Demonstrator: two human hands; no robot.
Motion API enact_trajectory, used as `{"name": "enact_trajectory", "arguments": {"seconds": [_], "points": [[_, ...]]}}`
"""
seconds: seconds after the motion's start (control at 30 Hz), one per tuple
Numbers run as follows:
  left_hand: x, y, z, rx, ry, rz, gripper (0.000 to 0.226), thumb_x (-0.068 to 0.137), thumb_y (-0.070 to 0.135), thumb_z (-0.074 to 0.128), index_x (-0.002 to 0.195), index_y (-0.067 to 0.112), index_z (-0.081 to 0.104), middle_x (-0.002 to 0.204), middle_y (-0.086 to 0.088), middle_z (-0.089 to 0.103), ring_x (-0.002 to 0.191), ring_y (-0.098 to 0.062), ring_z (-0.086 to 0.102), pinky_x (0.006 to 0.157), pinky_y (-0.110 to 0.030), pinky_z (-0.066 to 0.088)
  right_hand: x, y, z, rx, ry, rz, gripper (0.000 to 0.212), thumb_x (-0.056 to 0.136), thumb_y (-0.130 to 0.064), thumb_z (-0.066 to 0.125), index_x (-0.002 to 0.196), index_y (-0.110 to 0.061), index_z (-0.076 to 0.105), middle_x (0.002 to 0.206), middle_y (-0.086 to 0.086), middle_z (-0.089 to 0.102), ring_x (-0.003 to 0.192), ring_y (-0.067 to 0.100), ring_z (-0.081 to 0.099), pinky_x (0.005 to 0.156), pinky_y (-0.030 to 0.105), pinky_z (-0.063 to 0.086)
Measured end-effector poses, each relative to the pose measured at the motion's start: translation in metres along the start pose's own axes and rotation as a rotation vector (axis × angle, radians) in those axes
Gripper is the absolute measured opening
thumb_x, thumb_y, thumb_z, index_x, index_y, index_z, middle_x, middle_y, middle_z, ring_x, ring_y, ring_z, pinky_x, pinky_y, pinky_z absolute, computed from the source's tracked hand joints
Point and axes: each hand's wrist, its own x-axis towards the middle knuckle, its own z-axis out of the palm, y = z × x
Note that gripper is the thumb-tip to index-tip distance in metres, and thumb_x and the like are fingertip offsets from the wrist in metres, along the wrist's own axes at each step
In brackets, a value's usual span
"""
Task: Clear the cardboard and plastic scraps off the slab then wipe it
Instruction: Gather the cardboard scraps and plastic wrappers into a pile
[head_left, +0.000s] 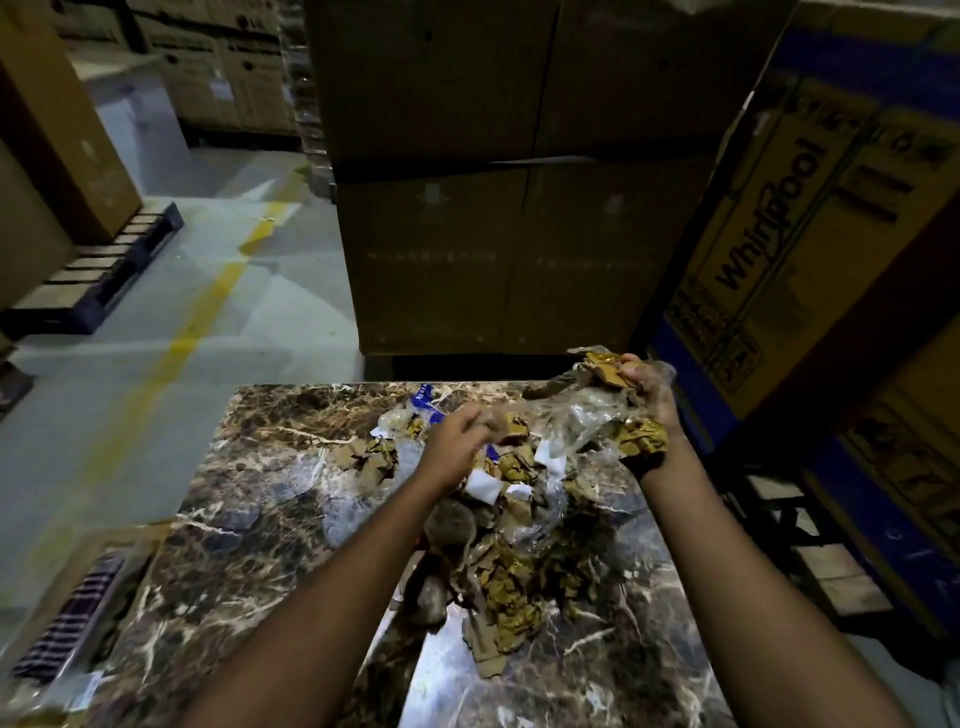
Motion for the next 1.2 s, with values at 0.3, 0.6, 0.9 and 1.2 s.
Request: {"name": "enact_trajectory", "arguments": {"seconds": [0.3, 0.6, 0.9, 1.2], "points": [[-0.035, 0.049, 0.036, -0.827, 0.030, -0.119, 0.040, 0.103, 0.028, 0.038, 0.136, 0.021, 0.059, 0.118, -0.015, 0.070, 0.099, -0.029, 0.071, 0.073, -0.037, 0.058, 0.012, 0.037, 0.070, 0.302, 0.180, -0.193, 0.033, 0.086, -0.018, 0.077, 0.116, -0.022, 0.063, 0.114, 0.010, 0.067, 0.096, 0.028, 0.070, 0.081, 0.047, 0.061], [-0.046, 0.047, 0.045, -0.786, 0.267, -0.069, 0.068, 0.062, 0.047, 0.082, 0.114, 0.005, 0.069, 0.111, -0.022, 0.072, 0.102, -0.037, 0.070, 0.088, -0.051, 0.058, -0.020, 0.067, 0.081, -0.061, -0.084, -0.582, 0.053, 0.074, -0.014, 0.067, 0.125, -0.026, 0.056, 0.118, -0.004, 0.063, 0.097, 0.004, 0.067, 0.077, 0.024, 0.058], [-0.046, 0.043, 0.047, -0.840, 0.216, 0.017, 0.073, 0.067, 0.028, 0.080, 0.132, 0.002, 0.060, 0.105, -0.019, 0.074, 0.094, -0.033, 0.072, 0.079, -0.045, 0.058, -0.016, 0.069, 0.079, 0.169, -0.104, -0.289, 0.023, 0.064, -0.030, 0.067, 0.072, -0.009, 0.063, 0.069, 0.007, 0.060, 0.066, 0.022, 0.057, 0.062, 0.033, 0.047], [-0.049, 0.050, 0.055, -0.755, 0.257, 0.000, 0.040, 0.058, 0.035, 0.077, 0.085, 0.006, 0.073, 0.078, -0.012, 0.070, 0.074, -0.028, 0.067, 0.066, -0.040, 0.054, -0.005, 0.061, 0.071, 0.286, -0.233, -0.289, 0.036, 0.082, -0.025, 0.056, 0.114, -0.020, 0.073, 0.084, 0.009, 0.070, 0.074, 0.021, 0.065, 0.066, 0.031, 0.051]]}}
